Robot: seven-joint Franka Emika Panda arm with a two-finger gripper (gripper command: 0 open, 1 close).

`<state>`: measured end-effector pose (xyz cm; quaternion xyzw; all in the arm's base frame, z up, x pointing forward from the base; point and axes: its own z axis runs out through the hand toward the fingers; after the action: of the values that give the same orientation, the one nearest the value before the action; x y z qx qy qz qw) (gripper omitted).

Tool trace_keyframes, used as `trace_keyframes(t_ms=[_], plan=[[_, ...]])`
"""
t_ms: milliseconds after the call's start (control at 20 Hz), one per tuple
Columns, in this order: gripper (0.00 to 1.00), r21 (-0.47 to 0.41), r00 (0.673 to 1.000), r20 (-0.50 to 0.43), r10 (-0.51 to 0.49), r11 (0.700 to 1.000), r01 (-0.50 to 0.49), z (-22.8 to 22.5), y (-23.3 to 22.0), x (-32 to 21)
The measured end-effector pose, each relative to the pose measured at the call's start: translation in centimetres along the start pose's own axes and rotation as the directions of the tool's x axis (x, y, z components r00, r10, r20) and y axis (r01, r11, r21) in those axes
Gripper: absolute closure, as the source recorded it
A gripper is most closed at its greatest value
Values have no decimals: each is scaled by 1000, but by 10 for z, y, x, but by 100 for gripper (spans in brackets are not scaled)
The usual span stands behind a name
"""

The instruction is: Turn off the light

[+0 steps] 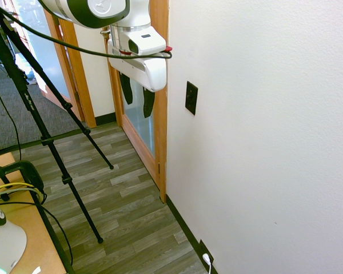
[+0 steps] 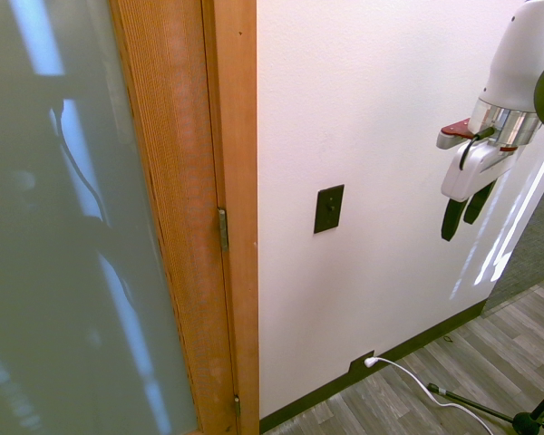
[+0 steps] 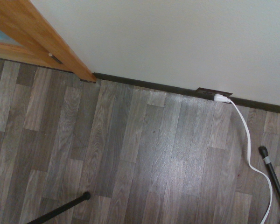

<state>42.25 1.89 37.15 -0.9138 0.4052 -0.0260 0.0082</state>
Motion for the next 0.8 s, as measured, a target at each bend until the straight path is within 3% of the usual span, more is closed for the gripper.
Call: trace_keyframes(t_ms=[250, 550, 800], plan=[[0, 20, 1000, -21, 1, 1000, 0, -2, -9, -5], [0, 164, 991, -128, 47, 986, -26, 3, -43, -10], [0, 261, 963, -240, 125, 963, -60, 15, -66, -6]])
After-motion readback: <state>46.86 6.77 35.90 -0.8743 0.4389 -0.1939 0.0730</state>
